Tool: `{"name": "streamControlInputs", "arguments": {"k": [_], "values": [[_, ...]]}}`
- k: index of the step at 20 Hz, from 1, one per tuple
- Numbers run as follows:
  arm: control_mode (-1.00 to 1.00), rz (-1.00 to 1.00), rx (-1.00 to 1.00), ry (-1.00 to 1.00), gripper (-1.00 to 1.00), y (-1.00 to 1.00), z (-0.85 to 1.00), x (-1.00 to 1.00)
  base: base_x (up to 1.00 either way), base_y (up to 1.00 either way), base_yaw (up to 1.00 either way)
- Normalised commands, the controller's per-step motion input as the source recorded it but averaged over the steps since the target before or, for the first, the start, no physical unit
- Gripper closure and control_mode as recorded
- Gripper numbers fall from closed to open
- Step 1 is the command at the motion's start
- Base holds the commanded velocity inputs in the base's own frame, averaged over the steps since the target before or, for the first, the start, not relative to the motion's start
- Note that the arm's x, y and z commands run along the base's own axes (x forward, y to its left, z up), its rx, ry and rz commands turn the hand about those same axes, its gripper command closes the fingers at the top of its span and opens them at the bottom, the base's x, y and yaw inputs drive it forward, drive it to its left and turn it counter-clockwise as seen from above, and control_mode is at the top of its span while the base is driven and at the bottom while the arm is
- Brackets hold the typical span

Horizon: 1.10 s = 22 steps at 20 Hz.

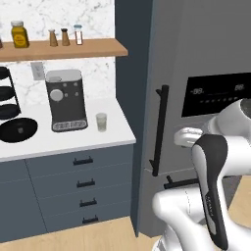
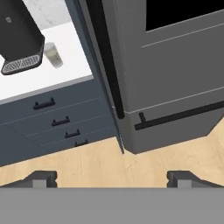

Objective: Grab a lemon wedge from the fridge and one ice cube from the ice bowl, and put them in the glass of lemonade.

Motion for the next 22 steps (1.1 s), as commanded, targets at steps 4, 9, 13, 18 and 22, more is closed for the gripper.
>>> {"name": "streamControlInputs", "arguments": {"k": [4, 9, 13, 18, 22], "values": [[1.0, 0.0, 0.0, 0.0, -1.0, 0.0, 0.0, 0.0, -0.41, -0.3, 0.0], [1.0, 0.0, 0.0, 0.0, -1.0, 0.0, 0.0, 0.0, -0.1, 0.0, 0.0], [-1.0, 0.0, 0.0, 0.0, -1.0, 0.0, 0.0, 0.14, 0.05, 0.01, 0.0], [-1.0, 0.0, 0.0, -0.05, -1.0, 0.0, -0.01, 0.39, 0.0, 0.0, 0.0], [-1.0, 0.0, 0.0, -0.11, -1.0, -0.01, 0.06, 0.58, 0.0, 0.0, 0.0]]}}
